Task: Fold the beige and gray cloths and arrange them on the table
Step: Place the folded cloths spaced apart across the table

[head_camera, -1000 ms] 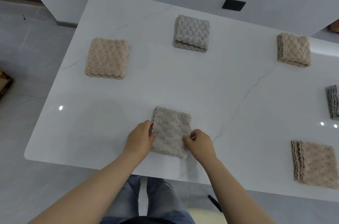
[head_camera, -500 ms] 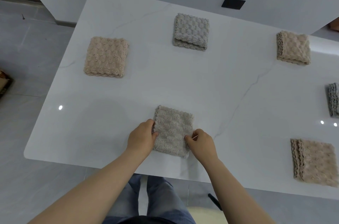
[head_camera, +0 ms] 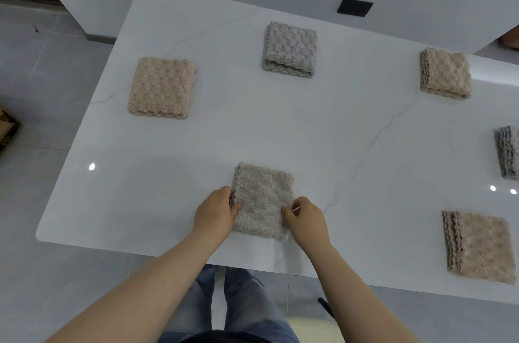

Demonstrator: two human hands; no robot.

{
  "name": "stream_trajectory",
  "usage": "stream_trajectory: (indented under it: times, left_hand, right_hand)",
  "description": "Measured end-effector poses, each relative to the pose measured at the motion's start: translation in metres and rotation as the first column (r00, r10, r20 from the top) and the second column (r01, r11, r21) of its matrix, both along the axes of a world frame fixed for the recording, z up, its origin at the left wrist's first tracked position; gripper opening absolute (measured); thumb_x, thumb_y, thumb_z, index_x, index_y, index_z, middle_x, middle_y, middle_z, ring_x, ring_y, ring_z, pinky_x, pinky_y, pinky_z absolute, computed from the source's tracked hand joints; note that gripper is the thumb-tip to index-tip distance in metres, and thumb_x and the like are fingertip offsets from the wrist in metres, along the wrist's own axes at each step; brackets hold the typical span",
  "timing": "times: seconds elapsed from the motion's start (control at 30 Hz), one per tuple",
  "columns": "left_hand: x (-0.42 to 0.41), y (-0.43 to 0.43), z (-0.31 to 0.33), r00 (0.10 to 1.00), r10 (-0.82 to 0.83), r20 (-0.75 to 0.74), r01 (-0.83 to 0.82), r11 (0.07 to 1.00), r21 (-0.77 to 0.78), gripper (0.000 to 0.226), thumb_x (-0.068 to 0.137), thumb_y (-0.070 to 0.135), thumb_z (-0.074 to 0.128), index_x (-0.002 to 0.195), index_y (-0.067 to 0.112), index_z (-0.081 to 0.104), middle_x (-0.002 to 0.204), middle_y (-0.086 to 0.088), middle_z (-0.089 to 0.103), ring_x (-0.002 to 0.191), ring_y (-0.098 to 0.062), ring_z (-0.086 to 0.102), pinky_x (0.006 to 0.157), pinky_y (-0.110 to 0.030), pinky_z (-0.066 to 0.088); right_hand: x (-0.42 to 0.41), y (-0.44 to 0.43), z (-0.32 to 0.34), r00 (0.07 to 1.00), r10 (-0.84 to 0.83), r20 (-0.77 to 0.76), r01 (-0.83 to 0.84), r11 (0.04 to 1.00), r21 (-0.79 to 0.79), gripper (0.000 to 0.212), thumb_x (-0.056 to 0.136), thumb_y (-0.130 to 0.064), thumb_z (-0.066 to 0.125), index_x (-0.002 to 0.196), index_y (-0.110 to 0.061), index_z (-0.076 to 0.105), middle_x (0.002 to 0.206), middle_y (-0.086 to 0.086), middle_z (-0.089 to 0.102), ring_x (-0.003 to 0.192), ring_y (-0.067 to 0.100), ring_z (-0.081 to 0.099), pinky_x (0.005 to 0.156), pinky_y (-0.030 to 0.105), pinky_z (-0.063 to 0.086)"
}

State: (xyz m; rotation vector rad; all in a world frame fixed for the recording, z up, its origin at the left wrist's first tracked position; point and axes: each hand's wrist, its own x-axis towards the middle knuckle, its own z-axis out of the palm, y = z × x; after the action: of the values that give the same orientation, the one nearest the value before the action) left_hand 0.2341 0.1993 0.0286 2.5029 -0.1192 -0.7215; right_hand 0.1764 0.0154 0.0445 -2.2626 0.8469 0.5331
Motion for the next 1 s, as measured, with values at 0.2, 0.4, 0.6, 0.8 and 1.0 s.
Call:
stream_trajectory:
  times: [0.2, 0.4, 0.6, 0.8, 1.0]
  left_hand:
    - [-0.002, 0.001, 0.001, 1.0, 0.018, -0.011, -0.018, 1.0, -0.006, 0.02, 0.093, 0.026, 0.053, 0.101, 0.008, 0.052, 0.098, -0.007, 0.056, 0.086, -0.021, 0.051, 0.067, -0.029, 0.034]
    - [-0.002, 0.001, 0.001, 1.0, 0.029, -0.012, -0.029, 0.999, -0.015, 0.021, 0.093, 0.027, 0.053, 0.104, 0.009, 0.051, 0.097, -0.004, 0.054, 0.084, -0.019, 0.049, 0.067, -0.029, 0.034]
    - [-0.003, 0.002, 0.005, 0.997, 0.078, -0.016, -0.078, 0.996, -0.038, 0.024, 0.092, 0.03, 0.054, 0.106, 0.011, 0.052, 0.095, -0.001, 0.054, 0.086, -0.019, 0.053, 0.068, -0.029, 0.038]
    - [-0.004, 0.014, 0.017, 0.992, 0.124, 0.022, -0.122, 0.991, -0.055, 0.031, 0.092, 0.031, 0.054, 0.118, 0.013, 0.051, 0.105, -0.001, 0.057, 0.087, -0.014, 0.055, 0.071, -0.025, 0.039]
    - [-0.008, 0.03, 0.039, 0.995, -0.051, 0.08, 0.047, 0.998, 0.051, 0.033, 0.094, 0.026, 0.05, 0.125, 0.014, 0.05, 0.118, -0.003, 0.057, 0.1, -0.018, 0.057, 0.081, -0.027, 0.045]
  right_hand:
    - [-0.001, 0.002, 0.002, 1.0, 0.0, 0.026, 0.0, 1.0, -0.008, 0.021, 0.093, -0.028, 0.054, 0.092, -0.008, 0.057, 0.085, 0.005, 0.065, 0.078, 0.023, 0.061, 0.065, 0.032, 0.046]
    - [0.0, 0.0, 0.002, 0.999, 0.004, 0.04, -0.004, 1.0, -0.008, 0.019, 0.093, -0.028, 0.054, 0.093, -0.01, 0.056, 0.086, 0.004, 0.066, 0.079, 0.023, 0.061, 0.065, 0.03, 0.046]
    - [-0.002, 0.001, 0.003, 0.998, -0.029, 0.056, 0.029, 1.0, 0.004, 0.024, 0.094, -0.032, 0.055, 0.105, -0.01, 0.056, 0.094, 0.003, 0.067, 0.083, 0.021, 0.061, 0.067, 0.03, 0.046]
    - [0.0, 0.002, 0.018, 0.978, 0.027, 0.206, -0.009, 0.996, -0.088, 0.032, 0.093, -0.031, 0.056, 0.12, -0.015, 0.052, 0.113, -0.001, 0.057, 0.095, 0.016, 0.059, 0.072, 0.026, 0.044]
    - [0.008, 0.016, 0.037, 0.936, 0.298, 0.189, -0.278, 0.952, -0.124, 0.02, 0.092, -0.023, 0.054, 0.111, -0.017, 0.056, 0.1, -0.003, 0.061, 0.081, 0.012, 0.053, 0.065, 0.021, 0.036]
